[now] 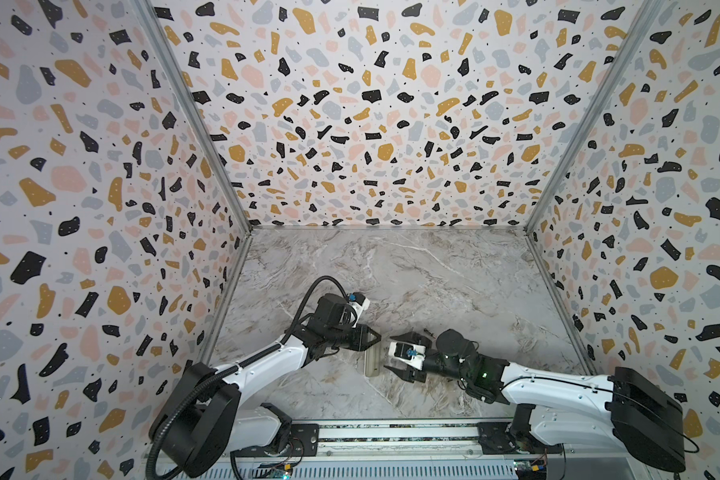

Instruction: Load the batteries into the remote control

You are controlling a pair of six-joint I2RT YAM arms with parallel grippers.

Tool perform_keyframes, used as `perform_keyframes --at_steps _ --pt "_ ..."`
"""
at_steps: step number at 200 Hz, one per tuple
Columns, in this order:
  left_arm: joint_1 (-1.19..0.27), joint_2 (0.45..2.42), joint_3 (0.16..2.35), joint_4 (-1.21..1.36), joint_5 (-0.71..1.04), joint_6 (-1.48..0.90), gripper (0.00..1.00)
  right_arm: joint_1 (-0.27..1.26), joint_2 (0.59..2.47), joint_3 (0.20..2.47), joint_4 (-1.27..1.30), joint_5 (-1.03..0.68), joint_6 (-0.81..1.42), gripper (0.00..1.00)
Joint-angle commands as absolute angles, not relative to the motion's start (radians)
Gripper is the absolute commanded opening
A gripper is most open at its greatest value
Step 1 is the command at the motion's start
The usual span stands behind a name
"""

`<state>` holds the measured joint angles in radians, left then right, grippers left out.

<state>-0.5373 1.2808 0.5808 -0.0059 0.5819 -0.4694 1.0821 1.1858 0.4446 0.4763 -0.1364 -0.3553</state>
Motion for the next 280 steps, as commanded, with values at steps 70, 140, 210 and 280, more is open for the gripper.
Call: perform_keyframes --at_steps 70,140,210,280 --pt "-0.522 1.355 0.563 -0.011 0.626 -0.459 0.00 1.122 1.312 0.477 0.569 -0.098 -0.405 0.44" --pt "-0.503 1.405 0.556 -0.006 0.628 -0.466 0.00 1.153 1.423 0.517 0.582 -0.133 -0.399 0.40" --pt "-0.477 1.455 0.552 -0.006 0.625 -0.478 0.00 1.163 1.516 0.540 0.599 -0.125 -0.390 0.44" --pt "-0.459 1.467 0.551 -0.011 0.619 -0.482 0.00 1.164 1.559 0.555 0.612 -0.140 -0.383 0.45"
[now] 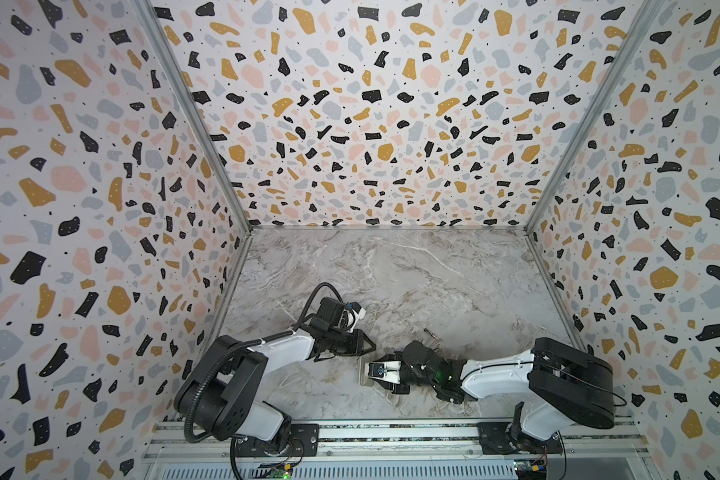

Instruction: Load the batteries into the remote control

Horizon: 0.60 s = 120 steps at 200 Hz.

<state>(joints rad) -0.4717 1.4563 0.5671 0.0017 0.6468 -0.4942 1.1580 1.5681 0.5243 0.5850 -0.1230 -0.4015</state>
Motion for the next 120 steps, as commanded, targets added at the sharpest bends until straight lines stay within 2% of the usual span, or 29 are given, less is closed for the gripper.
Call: perform_keyframes --at_steps 1,74,120 --pt "-0.460 1.467 0.551 -0.011 0.618 -0.482 0.00 1.164 1.559 0.555 0.614 -0.141 -0.383 0.45" --pt "-0.451 1.478 0.543 0.016 0.640 -0.497 0.00 1.164 1.581 0.573 0.619 -0.174 -0.367 0.47" --pt "-0.447 1.373 0.530 0.093 0.683 -0.540 0.00 1.160 1.446 0.512 0.672 -0.153 -0.357 0.49"
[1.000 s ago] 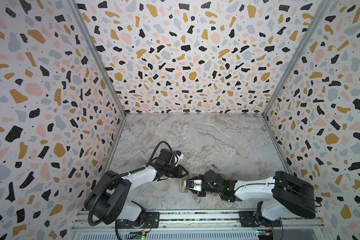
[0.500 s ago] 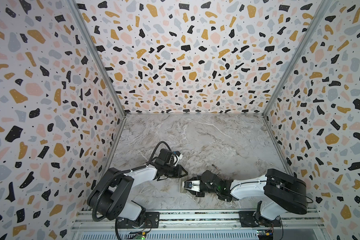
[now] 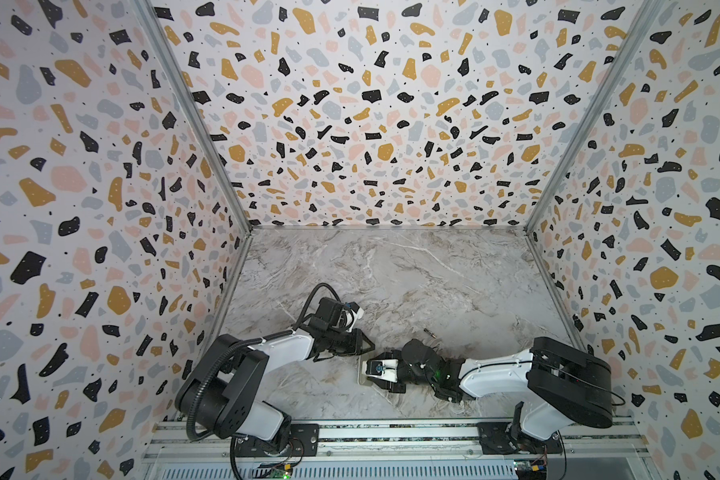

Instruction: Load the batteries into the remote control

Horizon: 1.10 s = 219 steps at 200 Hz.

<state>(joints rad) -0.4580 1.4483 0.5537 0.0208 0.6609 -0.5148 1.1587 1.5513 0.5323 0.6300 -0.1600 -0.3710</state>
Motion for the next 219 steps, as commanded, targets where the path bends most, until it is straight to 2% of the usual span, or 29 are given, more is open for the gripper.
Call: perform_keyframes --at_steps 1,52,85,106,153,219 --pt "-0.447 1.370 0.530 0.095 0.684 -0.542 0.00 1.160 1.440 0.509 0.671 -0.149 -0.358 0.49" --pt "-0.446 1.299 0.490 0.244 0.785 -0.669 0.00 1.160 1.290 0.475 0.627 -0.079 -0.415 0.51" --pt "-0.447 1.285 0.475 0.365 0.834 -0.743 0.00 1.160 1.226 0.453 0.614 -0.050 -0.436 0.72" --pt "-0.448 1.284 0.471 0.380 0.846 -0.755 0.00 1.168 1.225 0.456 0.586 -0.015 -0.452 0.79" --pt "-0.457 1.260 0.462 0.402 0.854 -0.770 0.00 1.186 1.254 0.466 0.566 0.030 -0.477 0.85" --pt "-0.463 1.247 0.449 0.407 0.854 -0.770 0.00 1.190 1.257 0.458 0.580 0.074 -0.492 0.84"
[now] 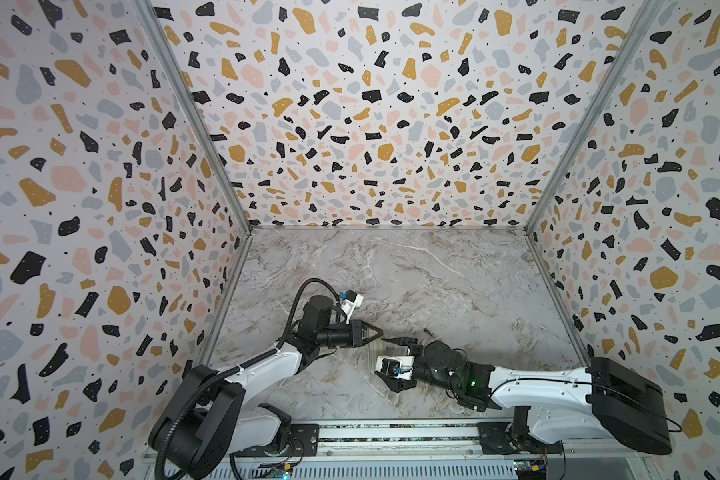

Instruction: Load the batteries into the remote control

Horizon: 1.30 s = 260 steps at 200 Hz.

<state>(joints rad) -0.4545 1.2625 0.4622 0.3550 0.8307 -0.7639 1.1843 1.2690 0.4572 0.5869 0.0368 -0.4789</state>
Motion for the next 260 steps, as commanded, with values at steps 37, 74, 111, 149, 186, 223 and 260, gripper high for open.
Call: perform_keyframes --at_steps 37,74,111,149,186,223,260 --pt "-0.464 1.244 0.444 0.410 0.856 -0.770 0.00 1.193 1.253 0.454 0.571 0.110 -0.502 0.84" --pt "-0.463 1.242 0.445 0.414 0.859 -0.775 0.00 1.194 1.270 0.456 0.566 0.119 -0.508 0.84" --pt "-0.463 1.237 0.442 0.420 0.861 -0.779 0.00 1.198 1.285 0.459 0.563 0.121 -0.514 0.84" --pt "-0.463 1.228 0.441 0.423 0.864 -0.784 0.00 1.197 1.288 0.454 0.555 0.106 -0.506 0.84" --pt "-0.463 1.229 0.438 0.440 0.869 -0.798 0.00 1.198 1.295 0.457 0.558 0.118 -0.511 0.84" --pt "-0.469 1.236 0.442 0.446 0.873 -0.800 0.00 1.205 1.305 0.462 0.570 0.174 -0.517 0.83" --pt "-0.476 1.250 0.443 0.440 0.873 -0.792 0.00 1.237 1.323 0.457 0.630 0.253 -0.541 0.82"
